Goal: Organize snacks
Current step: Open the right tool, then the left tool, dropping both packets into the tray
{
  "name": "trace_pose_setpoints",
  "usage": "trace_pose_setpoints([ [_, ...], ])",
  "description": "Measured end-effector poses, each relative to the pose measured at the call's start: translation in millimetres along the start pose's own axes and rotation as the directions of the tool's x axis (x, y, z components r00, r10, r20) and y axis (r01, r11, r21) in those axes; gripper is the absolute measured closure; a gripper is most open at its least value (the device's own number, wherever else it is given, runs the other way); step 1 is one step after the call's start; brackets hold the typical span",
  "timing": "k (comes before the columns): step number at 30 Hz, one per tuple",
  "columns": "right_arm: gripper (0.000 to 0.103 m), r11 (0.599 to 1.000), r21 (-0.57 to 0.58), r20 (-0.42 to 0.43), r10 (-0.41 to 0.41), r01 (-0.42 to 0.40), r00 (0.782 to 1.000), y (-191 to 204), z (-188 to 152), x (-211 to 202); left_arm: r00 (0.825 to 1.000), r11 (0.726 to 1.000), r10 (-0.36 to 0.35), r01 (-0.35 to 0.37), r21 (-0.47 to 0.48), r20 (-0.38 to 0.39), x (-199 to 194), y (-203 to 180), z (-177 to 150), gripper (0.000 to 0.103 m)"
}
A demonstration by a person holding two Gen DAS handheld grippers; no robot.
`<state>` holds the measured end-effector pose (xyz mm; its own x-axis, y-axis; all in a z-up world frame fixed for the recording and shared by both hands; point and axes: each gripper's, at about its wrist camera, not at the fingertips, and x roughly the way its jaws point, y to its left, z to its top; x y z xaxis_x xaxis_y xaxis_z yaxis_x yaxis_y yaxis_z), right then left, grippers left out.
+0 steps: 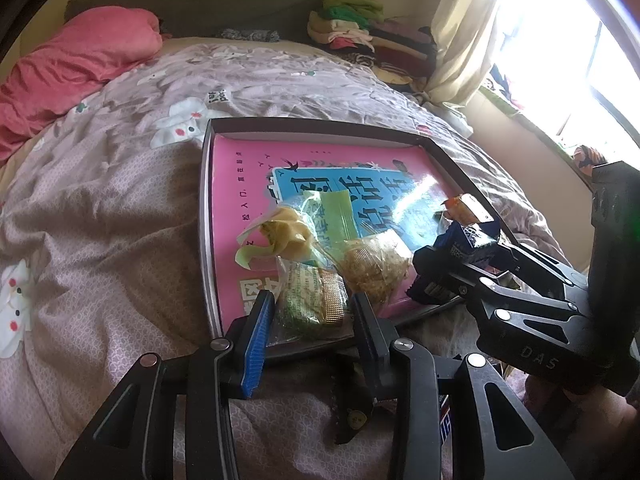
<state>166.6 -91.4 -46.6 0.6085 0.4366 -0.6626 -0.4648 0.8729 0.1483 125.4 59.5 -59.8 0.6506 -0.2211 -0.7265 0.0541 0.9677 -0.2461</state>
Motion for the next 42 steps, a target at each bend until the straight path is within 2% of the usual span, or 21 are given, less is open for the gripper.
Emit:
trace_pose_setpoints([
  [16,0.039,1.000,-0.002,-0.005,-0.010,0.010,1.000,0,-4,-5,1.000,1.000,0.003,-0.003,-0.001,0.002,0,0,0,0.062],
  [24,0.035,0.999,0.005,-0.003,-0.047,0.047,0.999,-7,-5,-9,1.000,1.000,0.007,-0.007,0.002,0.003,-1,-1,-1,0.061],
  [27,0.035,0.998,0.019,0.004,-0.057,0.056,0.998,-12,-4,-10,1.000,1.000,0.011,-0.011,0.001,0.002,-1,0,-1,0.057],
  [38,0.032,0.997,0.020,0.021,-0.069,0.069,0.997,-15,-3,-16,1.000,1.000,0.012,-0.012,-0.006,0.004,-2,5,0,0.056],
  [42,0.031,0.997,0.026,0.016,-0.069,0.068,0.998,-16,-5,-19,1.000,1.000,0.004,-0.004,-0.006,0.003,-4,6,0,0.052],
])
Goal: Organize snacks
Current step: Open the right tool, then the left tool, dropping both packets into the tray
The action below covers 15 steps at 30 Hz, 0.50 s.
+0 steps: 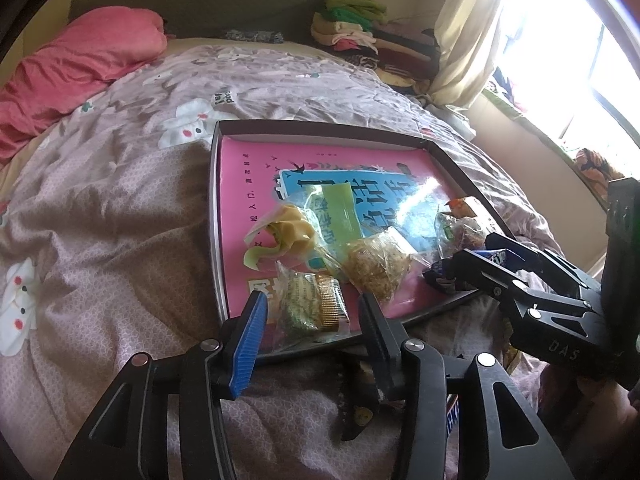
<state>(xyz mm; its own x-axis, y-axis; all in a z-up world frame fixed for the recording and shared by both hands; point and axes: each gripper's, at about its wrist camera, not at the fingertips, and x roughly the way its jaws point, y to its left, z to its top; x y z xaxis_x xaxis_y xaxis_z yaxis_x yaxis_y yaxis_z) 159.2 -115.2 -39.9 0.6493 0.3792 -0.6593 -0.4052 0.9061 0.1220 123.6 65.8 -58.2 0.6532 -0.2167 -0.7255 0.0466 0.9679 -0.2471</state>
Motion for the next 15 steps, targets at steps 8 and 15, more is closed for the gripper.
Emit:
trace_pose_setpoints([
  [8,0.030,1.000,-0.001,0.008,0.000,0.000,1.000,-2,-2,-9,1.000,1.000,-0.008,0.008,0.005,0.011,-6,-4,0,0.050],
  [15,0.025,1.000,-0.004,0.031,-0.003,0.003,1.000,-3,-1,-20,0.999,1.000,-0.013,0.013,0.012,0.029,-13,-6,1,0.040],
])
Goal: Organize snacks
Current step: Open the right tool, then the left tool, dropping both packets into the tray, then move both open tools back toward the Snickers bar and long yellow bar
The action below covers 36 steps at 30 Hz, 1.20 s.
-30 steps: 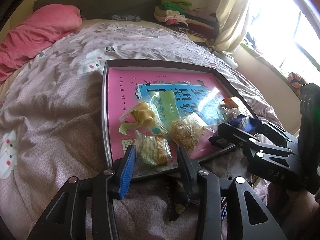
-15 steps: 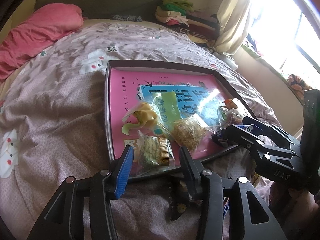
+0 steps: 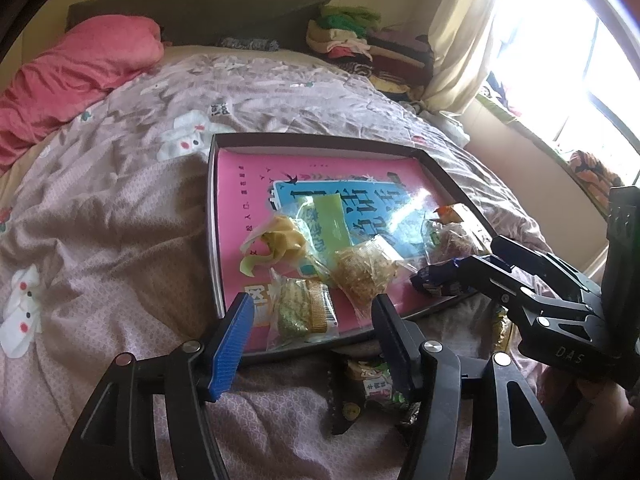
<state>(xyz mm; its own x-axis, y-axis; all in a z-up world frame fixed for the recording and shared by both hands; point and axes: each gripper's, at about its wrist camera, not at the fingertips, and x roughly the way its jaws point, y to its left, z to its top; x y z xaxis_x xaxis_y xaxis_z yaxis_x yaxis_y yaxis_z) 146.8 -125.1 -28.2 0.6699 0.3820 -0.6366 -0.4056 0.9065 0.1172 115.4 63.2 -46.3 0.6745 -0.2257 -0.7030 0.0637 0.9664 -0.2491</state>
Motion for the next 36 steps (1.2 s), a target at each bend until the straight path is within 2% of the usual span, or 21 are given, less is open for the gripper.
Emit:
trace_pose_setpoints([
  [4,0.024,1.000,0.006,0.012,-0.005,0.004,1.000,-2,1,-5,1.000,1.000,-0.004,0.004,0.004,0.007,-4,-2,0,0.032],
  [9,0.023,1.000,0.016,0.029,-0.005,0.005,1.000,-6,4,-15,1.000,1.000,-0.008,0.007,0.016,0.025,-14,-5,2,0.029],
  [25,0.021,0.996,0.093,0.023,-0.018,0.015,1.000,-26,-5,-49,0.999,0.999,-0.027,0.026,0.023,0.038,-38,-5,-6,0.029],
  [36,0.021,0.991,0.134,-0.008,-0.022,0.023,1.000,-31,-16,-56,0.999,0.996,-0.053,0.054,0.065,-0.008,-38,-25,-21,0.029],
])
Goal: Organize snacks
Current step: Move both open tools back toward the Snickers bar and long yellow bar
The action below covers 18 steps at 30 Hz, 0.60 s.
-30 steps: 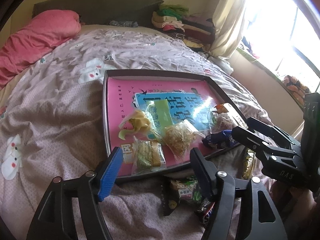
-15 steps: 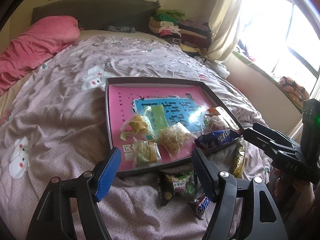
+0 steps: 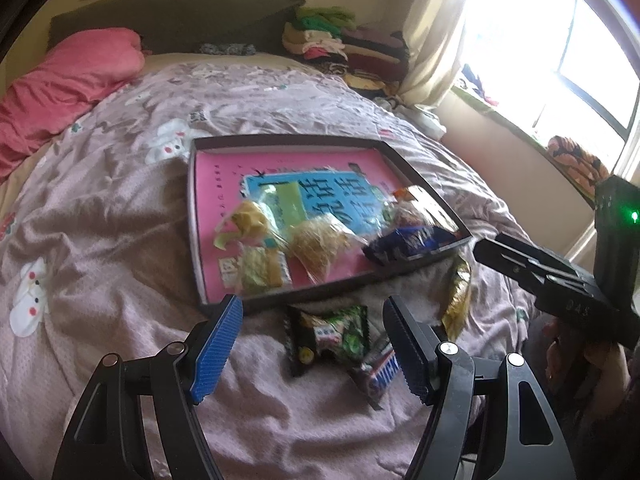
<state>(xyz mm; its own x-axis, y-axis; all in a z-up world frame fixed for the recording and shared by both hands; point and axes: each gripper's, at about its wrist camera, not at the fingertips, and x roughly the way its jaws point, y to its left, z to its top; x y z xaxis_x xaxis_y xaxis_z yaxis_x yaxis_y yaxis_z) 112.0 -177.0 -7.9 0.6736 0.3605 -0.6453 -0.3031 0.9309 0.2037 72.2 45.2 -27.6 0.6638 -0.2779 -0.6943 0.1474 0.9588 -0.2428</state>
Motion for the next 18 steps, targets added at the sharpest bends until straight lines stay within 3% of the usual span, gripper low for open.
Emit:
trace_pose_setpoints([
  [18,0.021,0.999,0.048,-0.065,-0.018,0.021,0.998,-7,-11,0,0.996,0.979,-0.038,0.053,0.199,-0.080,10,-47,-20,0.029],
])
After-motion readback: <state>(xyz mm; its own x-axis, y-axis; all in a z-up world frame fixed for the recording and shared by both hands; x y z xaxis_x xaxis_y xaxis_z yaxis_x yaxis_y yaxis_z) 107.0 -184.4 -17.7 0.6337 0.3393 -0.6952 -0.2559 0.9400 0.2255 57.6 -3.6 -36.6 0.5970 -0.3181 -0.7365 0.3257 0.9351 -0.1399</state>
